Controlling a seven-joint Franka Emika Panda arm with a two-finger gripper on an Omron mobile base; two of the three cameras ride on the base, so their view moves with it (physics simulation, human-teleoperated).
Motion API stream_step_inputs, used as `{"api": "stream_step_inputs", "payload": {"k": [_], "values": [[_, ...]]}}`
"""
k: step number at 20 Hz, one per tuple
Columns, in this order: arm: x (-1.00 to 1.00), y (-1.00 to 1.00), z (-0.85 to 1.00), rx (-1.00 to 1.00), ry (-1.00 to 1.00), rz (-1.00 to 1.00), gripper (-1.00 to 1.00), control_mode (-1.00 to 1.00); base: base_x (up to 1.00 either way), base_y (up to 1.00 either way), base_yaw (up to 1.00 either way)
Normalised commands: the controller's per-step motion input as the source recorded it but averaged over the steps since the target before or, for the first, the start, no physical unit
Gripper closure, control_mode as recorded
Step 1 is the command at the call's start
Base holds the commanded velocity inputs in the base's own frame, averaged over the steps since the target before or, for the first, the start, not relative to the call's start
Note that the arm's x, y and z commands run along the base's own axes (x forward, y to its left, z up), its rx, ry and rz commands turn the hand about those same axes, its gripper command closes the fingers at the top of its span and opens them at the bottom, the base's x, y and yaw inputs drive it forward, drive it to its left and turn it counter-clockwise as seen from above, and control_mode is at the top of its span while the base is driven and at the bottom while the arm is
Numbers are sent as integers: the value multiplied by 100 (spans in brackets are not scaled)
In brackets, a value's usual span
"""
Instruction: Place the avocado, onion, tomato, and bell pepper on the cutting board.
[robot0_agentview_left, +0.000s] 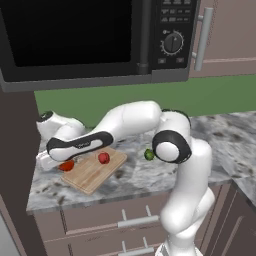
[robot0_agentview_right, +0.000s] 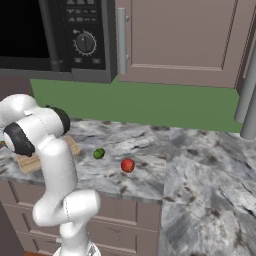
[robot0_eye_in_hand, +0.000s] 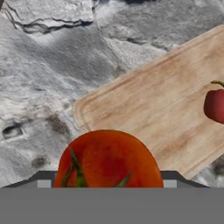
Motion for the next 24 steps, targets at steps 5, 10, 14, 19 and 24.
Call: {"api": "stream_step_inputs", "payload": {"k": [5,10,14,19,24], "values": [[-74,-74,41,0,-9,-2,100,-100,0,0,0],[-37,-66,63,1,-3,-9,100,-100,0,0,0],[-13,-55,76,8,2,-18,100,-100,0,0,0],[-1,-28,44,15,2,-13,100,-100,0,0,0],[10,0,-5,7,-1,-2,100,-100,0,0,0]]}}
